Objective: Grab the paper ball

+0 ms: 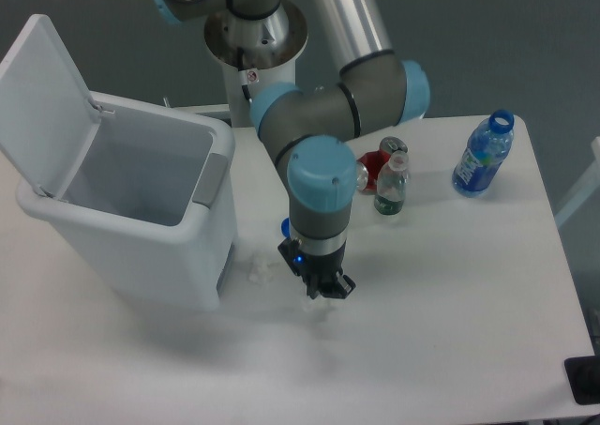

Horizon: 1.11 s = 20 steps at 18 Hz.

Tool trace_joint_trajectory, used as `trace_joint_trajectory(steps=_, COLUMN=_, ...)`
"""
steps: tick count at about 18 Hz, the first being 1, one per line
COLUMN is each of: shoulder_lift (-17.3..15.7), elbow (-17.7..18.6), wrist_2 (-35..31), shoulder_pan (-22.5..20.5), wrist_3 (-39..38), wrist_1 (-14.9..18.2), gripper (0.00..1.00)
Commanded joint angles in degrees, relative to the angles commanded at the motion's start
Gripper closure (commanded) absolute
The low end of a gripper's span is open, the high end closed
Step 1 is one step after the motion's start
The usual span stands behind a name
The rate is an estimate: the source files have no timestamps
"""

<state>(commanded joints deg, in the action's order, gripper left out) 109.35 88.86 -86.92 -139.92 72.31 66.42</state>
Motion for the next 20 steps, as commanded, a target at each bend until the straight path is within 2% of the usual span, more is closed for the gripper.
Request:
trace_joint_trajectory(steps=3, shoulder_lift=-4.0, elbow=0.3, wrist_2=0.8, shoulder_pan=-2.5, wrist_3=3.6, wrist_1=4.0, gripper=1.0)
trace_joint_trajectory(steps=7, shoulder_lift=-7.3, elbow=0.7, wrist_2=5.3, shoulder_pan=-5.2, wrist_3=3.8, wrist_1=4.5, gripper=1.0)
trace_joint_trajectory(steps=20, shoulder_lift=-8.6, elbow=0.8, wrist_2=9.1, shoulder_pan=-7.7, wrist_3=3.2, wrist_1=4.5, gripper=1.0)
